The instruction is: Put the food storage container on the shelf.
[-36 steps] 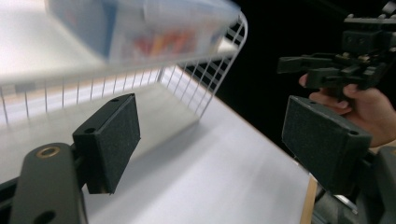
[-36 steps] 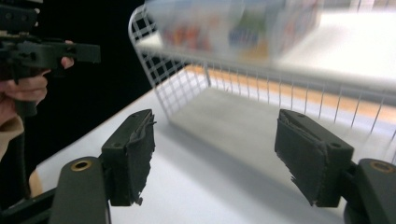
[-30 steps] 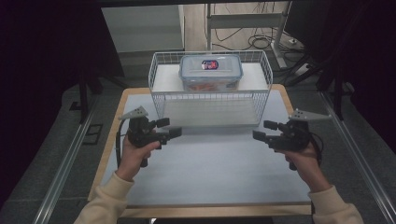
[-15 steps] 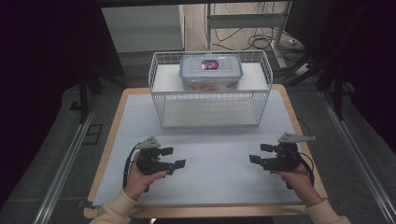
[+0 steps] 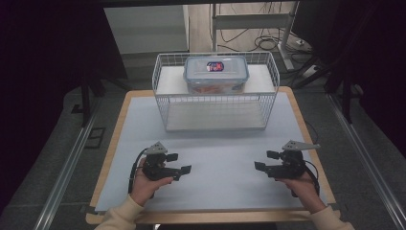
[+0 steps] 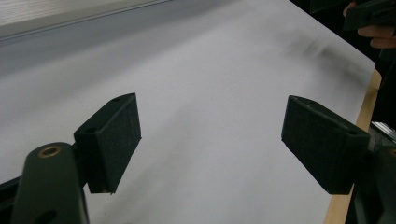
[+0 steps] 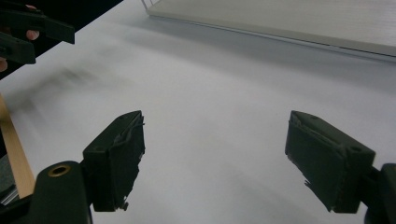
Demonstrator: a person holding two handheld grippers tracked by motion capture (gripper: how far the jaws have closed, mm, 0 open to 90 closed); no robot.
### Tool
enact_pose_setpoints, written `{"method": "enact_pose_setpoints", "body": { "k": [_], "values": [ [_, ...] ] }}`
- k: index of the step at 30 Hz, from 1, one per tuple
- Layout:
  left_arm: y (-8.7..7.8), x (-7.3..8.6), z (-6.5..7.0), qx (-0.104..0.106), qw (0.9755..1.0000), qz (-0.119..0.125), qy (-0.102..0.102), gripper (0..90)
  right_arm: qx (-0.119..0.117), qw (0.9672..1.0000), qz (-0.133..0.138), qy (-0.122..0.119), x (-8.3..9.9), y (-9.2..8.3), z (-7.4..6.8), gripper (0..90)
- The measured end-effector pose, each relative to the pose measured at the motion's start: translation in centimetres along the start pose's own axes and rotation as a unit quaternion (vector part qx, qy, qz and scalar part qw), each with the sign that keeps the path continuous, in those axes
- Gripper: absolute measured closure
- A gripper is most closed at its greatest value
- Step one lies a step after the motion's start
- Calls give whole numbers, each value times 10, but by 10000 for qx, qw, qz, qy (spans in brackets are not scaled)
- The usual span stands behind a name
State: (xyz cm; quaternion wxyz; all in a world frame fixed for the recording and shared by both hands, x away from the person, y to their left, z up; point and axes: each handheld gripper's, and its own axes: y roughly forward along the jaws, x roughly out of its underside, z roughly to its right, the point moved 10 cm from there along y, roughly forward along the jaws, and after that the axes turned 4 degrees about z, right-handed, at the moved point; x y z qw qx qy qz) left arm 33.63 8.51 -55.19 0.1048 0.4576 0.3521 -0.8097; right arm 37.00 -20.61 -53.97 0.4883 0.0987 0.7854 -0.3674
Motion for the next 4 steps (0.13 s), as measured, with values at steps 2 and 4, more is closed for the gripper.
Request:
{"method": "enact_pose_setpoints", "body": {
  "k": [2,4],
  "values": [
    [0,0,-1,2,10000,5,-23,193,9,10000,-2,-19,0,-1,0,189],
    [0,-1,-3,-16,10000,22,-52,193,18,10000,21,-94,0,-2,0,187]
  ]
}}
